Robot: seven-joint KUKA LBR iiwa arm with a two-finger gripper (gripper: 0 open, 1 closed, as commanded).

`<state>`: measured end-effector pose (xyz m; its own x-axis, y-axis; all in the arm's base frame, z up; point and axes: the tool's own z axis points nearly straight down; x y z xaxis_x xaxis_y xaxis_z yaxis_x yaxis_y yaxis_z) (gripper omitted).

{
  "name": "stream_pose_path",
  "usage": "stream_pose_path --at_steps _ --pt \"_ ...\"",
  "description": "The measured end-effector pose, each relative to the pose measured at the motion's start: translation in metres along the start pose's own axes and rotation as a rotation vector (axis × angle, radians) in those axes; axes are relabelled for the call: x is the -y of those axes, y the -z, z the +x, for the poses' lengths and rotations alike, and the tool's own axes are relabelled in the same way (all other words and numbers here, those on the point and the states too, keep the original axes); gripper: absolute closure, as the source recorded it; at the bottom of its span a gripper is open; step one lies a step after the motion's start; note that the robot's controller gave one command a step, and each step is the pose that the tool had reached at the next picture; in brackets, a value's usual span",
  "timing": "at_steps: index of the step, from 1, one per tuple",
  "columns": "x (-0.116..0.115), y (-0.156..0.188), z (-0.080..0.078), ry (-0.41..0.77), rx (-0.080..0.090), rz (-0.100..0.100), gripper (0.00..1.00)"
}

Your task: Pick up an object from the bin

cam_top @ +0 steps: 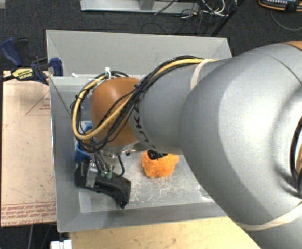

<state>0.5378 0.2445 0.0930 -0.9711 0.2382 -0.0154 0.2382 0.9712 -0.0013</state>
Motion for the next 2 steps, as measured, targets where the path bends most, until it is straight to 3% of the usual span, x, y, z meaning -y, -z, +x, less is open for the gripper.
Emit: stream_pose_path --at_steps 2 --pt "0.0022 0.0093 0.0019 -0.001 -0.007 0.006 1.00"
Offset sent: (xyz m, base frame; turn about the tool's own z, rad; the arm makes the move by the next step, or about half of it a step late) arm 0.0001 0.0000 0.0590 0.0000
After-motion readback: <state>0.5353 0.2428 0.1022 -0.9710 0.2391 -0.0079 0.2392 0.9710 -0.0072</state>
